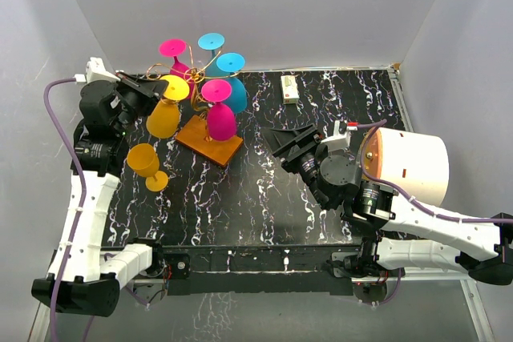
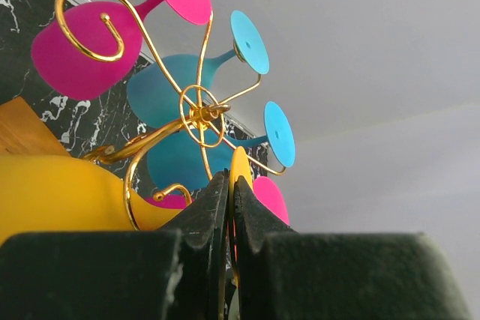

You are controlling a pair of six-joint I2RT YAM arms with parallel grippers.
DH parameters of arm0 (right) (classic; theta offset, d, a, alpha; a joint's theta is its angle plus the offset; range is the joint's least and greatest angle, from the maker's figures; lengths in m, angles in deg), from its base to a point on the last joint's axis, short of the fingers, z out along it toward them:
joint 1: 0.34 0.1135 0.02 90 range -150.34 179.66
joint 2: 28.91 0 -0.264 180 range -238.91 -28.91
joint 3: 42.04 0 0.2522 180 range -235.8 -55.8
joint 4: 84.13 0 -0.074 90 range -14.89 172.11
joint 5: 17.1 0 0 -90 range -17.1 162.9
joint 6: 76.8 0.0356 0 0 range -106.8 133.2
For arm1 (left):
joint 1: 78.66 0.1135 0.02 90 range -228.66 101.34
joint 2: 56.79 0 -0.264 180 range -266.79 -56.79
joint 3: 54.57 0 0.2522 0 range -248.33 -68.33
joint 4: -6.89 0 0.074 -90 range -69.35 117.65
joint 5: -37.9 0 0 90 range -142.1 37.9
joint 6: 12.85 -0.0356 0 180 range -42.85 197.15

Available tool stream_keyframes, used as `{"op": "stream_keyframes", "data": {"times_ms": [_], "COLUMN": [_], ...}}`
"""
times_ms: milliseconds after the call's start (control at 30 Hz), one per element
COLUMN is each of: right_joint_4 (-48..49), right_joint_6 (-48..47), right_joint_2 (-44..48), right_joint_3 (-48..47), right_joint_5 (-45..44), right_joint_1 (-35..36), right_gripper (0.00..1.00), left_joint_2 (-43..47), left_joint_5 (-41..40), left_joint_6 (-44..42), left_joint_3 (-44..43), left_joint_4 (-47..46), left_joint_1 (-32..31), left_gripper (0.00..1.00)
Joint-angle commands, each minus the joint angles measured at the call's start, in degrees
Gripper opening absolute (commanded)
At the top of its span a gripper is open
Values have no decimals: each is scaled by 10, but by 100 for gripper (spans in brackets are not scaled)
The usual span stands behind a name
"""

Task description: Place the wine glass upside down on the wine glass rack

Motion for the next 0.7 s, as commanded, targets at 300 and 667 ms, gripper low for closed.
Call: {"op": "stream_keyframes", "data": {"times_ms": [300,667], "right_joint_4": [15,10], "right_joint_6": [9,11], "right_joint_2": [2,5], "right_joint_3": [-1,1], "right_joint_5": [-2,-4], "right_joint_1": [-1,-2], "right_gripper": [59,59], "left_joint_2": [12,15], "left_joint_5": [40,19], "left_joint_6": [-7,-28], "left_joint_3": [34,41], "left_joint_4": [-39,-23], "left_joint_1": [-12,-12], "left_gripper": [0,11]}}
